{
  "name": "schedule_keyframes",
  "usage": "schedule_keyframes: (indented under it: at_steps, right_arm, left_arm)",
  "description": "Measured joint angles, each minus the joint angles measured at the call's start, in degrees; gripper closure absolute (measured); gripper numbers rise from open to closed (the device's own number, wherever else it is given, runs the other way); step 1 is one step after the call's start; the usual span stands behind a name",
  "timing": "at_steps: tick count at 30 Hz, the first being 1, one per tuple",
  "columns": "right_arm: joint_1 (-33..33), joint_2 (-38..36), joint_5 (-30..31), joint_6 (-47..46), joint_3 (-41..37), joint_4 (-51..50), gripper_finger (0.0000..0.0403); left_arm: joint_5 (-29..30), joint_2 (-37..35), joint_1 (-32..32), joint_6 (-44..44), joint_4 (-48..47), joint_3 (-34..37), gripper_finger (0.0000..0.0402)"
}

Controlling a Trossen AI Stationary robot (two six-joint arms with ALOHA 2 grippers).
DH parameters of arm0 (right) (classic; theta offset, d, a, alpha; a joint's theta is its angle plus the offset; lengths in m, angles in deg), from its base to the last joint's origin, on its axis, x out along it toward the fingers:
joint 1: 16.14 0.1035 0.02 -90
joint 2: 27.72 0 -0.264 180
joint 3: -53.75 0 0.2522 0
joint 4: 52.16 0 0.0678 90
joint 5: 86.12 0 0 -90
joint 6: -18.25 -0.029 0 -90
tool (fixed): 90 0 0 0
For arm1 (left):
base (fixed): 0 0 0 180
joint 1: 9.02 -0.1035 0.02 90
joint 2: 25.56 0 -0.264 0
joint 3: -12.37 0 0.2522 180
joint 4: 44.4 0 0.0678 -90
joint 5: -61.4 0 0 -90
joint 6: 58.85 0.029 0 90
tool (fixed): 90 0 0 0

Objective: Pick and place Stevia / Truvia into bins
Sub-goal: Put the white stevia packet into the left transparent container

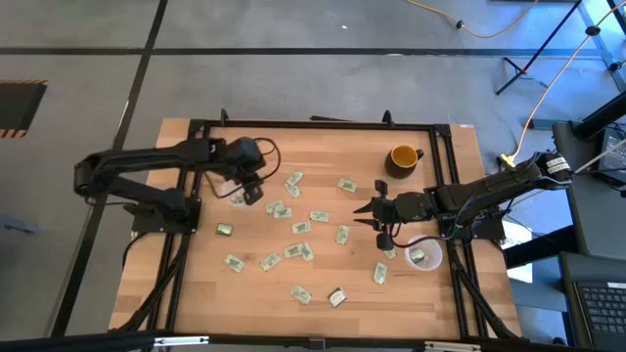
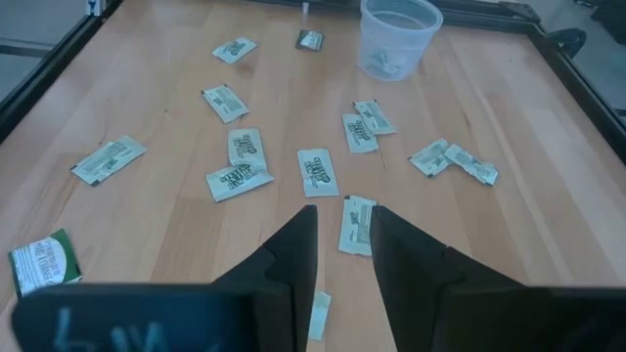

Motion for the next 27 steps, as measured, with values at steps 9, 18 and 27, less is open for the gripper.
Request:
schedule_keyframes:
  at_steps: [9,18,27]
  right_arm:
    - [0.0,0.0,0.0,0.0,0.0,0.1,0.0302]
    - [0.0,0.0,0.0,0.0,0.0,0.5,0.0302]
    - [0.0,0.0,0.0,0.0,0.0,0.5,0.0302]
  left_arm:
    - [7.0,-2.7,6.4,-9.8,-8.7,4.5,0.0391]
    - [7.6,-1.9,6.5,-11.1,-6.2,10.5,0.0368]
    - [7.6,-2.0,6.5,-11.1,-6.0,11.0,0.0359]
